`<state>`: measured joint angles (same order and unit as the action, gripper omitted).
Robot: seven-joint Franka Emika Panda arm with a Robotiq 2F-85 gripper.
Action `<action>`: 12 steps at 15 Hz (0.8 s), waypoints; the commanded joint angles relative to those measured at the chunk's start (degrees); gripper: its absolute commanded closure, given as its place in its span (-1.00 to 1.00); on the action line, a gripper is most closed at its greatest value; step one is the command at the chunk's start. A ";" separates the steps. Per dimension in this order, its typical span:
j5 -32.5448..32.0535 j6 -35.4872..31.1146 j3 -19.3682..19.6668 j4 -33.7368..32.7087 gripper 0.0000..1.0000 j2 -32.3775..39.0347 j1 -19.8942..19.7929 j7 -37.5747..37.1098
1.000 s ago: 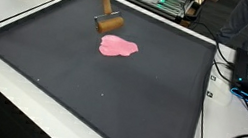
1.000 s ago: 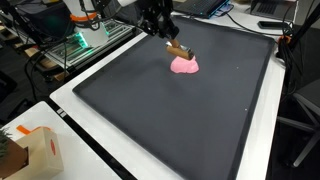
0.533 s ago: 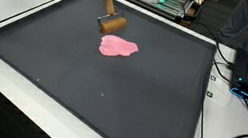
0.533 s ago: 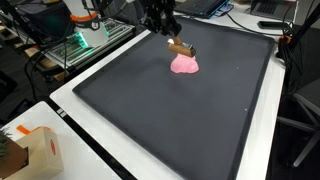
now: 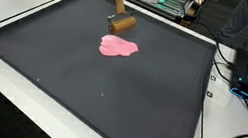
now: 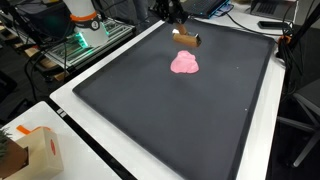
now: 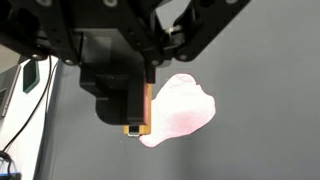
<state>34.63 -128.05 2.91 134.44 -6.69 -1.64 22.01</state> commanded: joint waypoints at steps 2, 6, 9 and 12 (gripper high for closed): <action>-6.72 -0.83 -2.78 1.93 0.54 -5.34 1.83 -11.79; -19.37 1.96 -6.82 0.14 0.54 -7.81 2.42 -29.43; -28.92 6.59 -10.48 -2.88 0.54 -9.18 2.57 -41.58; -35.19 14.29 -13.74 -7.50 0.54 -9.69 3.26 -48.93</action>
<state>4.91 -120.93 -8.47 130.78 -14.91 0.97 -20.11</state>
